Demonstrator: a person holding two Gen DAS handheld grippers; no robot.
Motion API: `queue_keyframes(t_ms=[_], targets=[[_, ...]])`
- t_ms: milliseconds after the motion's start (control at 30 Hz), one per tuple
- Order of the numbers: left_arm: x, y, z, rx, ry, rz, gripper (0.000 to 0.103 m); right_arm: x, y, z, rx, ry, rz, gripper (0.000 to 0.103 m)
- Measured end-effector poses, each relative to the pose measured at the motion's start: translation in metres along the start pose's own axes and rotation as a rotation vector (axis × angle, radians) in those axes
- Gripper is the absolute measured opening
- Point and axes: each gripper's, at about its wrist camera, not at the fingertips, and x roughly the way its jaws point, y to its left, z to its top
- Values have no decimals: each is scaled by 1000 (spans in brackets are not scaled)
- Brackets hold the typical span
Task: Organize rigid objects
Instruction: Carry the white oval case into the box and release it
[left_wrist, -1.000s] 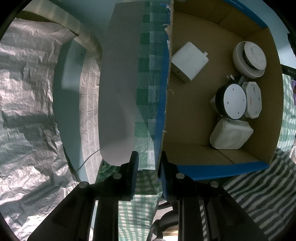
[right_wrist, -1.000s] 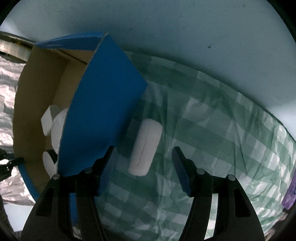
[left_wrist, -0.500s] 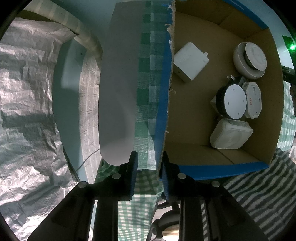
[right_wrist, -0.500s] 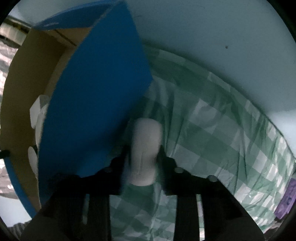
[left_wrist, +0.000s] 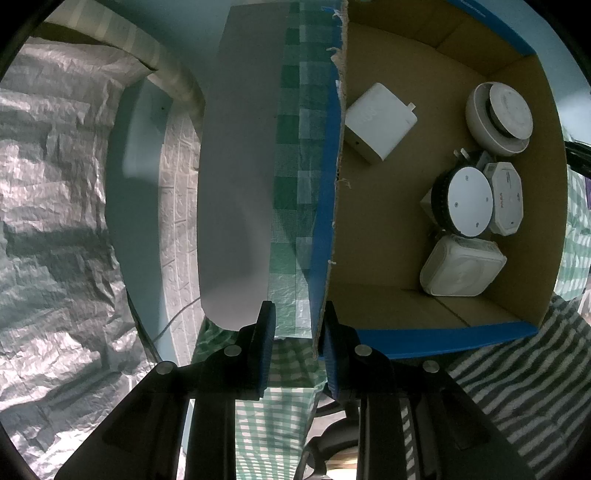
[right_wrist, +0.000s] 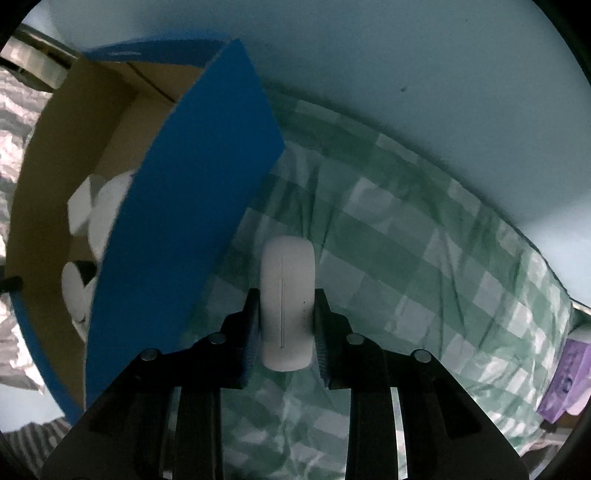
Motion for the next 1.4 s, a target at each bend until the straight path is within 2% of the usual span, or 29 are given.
queue_keyframes(t_ms=[67,433,800,1133,1400], targets=[[0,0,0,0,0,0,25,-8,11,-2,-2,-6,6,25],[1,-1,3,11,1,10,25,-65,15,-7,-46,-62,35,25],[1,-1,2,12,-2,10,25,-105,53,3,-129,-110,52,25],[-2,-2,4,15,-6,12,25,-101,94,11,-213,-105,53,25],[-2,-3,4,16,-7,12,25,-72,122,13,-263,-50,35,25]])
